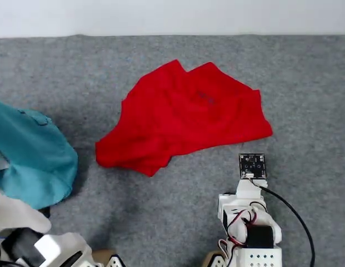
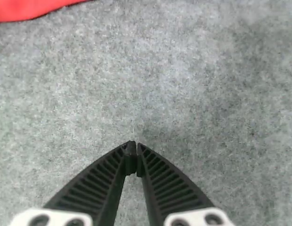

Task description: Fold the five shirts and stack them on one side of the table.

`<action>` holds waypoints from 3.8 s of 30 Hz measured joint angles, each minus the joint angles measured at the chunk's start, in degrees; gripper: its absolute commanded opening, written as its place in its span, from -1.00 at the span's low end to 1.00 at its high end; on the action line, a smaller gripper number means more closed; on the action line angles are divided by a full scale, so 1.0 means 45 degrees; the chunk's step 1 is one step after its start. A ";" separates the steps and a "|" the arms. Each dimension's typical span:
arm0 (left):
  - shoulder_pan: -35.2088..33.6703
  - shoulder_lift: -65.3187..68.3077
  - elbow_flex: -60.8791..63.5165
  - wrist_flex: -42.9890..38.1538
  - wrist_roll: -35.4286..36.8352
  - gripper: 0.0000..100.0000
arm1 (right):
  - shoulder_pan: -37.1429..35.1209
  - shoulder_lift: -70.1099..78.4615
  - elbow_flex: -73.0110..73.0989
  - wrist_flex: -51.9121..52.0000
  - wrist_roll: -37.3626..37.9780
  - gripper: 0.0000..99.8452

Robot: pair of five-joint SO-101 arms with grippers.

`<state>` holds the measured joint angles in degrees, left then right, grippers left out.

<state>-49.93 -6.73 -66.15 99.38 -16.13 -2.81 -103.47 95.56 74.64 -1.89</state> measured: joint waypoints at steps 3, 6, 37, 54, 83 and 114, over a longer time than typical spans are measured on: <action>0.0821 -0.0195 -0.1016 0.0000 0.0430 -0.41 | 0.0000 0.0000 0.0000 0.0000 0.0000 -0.98; 0.1817 -0.0293 -0.1289 0.0000 0.0664 -0.48 | 0.0000 0.0000 0.0000 0.0000 0.0000 -0.98; -0.6603 -0.0274 1.2464 -0.0078 -1.0335 -0.35 | 0.0000 0.0000 0.0000 0.0000 0.0000 -0.98; -0.1192 -0.7053 1.8637 -0.0059 -0.9709 -0.35 | 0.0000 0.0000 0.0000 0.0000 0.0000 -0.98; 0.3399 -0.6662 1.2913 -0.5158 0.1817 -0.36 | 0.0000 0.0000 0.0000 0.0000 0.0000 -0.98; 1.3480 0.5880 1.4984 -0.3321 0.0645 -0.36 | -0.0664 0.0000 0.0000 0.0000 0.0000 -0.98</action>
<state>10.73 19.74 1.27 84.44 -13.23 -5.80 -103.47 95.56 74.64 -1.89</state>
